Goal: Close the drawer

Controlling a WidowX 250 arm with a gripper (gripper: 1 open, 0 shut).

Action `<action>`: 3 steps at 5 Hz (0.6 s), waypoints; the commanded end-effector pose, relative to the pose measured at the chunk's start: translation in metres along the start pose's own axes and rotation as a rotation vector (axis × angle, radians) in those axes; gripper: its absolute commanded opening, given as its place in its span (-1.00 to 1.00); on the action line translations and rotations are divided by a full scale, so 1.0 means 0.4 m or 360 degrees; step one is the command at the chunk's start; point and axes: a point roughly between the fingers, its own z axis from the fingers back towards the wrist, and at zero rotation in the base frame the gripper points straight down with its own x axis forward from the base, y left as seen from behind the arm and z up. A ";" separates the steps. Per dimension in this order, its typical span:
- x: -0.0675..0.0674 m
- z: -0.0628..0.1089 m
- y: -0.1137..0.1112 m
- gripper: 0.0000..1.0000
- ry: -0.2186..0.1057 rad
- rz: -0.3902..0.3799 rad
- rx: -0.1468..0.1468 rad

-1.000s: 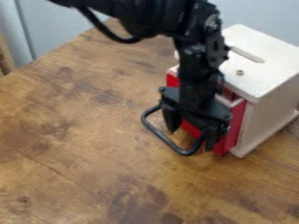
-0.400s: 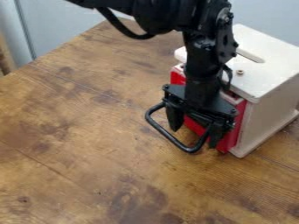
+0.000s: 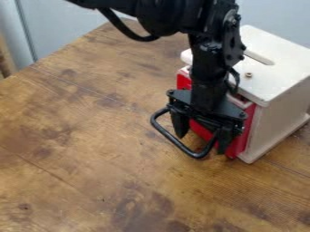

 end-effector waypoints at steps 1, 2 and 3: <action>-0.037 -0.080 0.025 1.00 0.0128 0.0216 0.0065; -0.043 -0.069 0.025 1.00 0.0137 0.0145 0.0063; -0.048 -0.058 0.026 1.00 0.0141 0.0074 0.0060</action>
